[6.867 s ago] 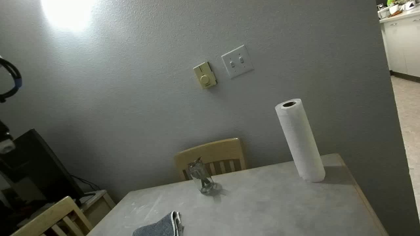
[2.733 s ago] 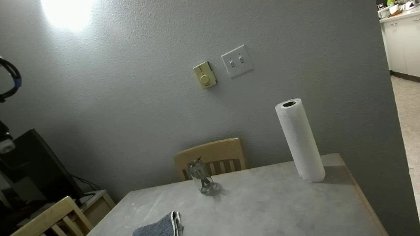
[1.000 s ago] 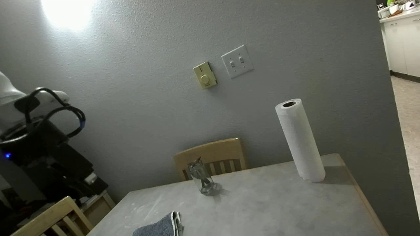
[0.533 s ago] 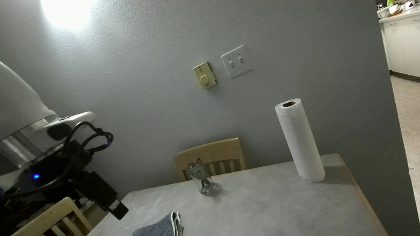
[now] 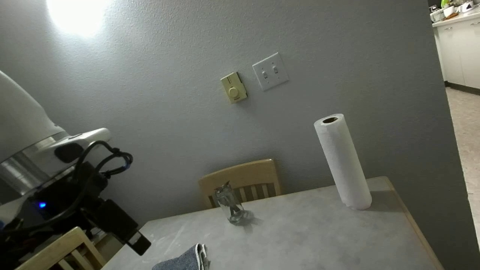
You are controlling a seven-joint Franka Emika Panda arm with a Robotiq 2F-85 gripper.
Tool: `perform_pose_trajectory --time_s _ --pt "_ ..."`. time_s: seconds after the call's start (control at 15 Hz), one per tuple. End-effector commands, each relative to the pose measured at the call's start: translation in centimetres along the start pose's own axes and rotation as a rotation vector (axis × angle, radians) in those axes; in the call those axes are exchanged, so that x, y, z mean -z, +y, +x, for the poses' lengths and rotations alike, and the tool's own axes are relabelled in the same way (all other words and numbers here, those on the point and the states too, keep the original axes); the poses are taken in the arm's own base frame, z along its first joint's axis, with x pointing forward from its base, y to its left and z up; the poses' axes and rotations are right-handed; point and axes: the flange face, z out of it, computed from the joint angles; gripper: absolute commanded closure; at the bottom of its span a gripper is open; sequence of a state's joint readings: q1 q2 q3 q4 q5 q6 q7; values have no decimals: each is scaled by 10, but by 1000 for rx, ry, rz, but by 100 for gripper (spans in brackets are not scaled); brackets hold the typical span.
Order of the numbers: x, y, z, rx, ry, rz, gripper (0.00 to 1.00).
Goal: Unfold the towel from right to left
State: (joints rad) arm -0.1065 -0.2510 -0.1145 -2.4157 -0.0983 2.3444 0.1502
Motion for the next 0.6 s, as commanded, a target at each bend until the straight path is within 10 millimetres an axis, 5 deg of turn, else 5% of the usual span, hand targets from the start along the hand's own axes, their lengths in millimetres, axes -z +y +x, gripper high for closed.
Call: perform_pose_trajectory --time_s 0.0,0.07,0.13,0.33,0.53 --pt "-31 50 -8 19 32 94 0" --pt "-37 49 -14 46 40 160 0" --pt "-21 41 -5 12 23 92 0" --pt "-35 55 -13 32 25 142 0" --pt "-27 71 -10 82 39 186 0"
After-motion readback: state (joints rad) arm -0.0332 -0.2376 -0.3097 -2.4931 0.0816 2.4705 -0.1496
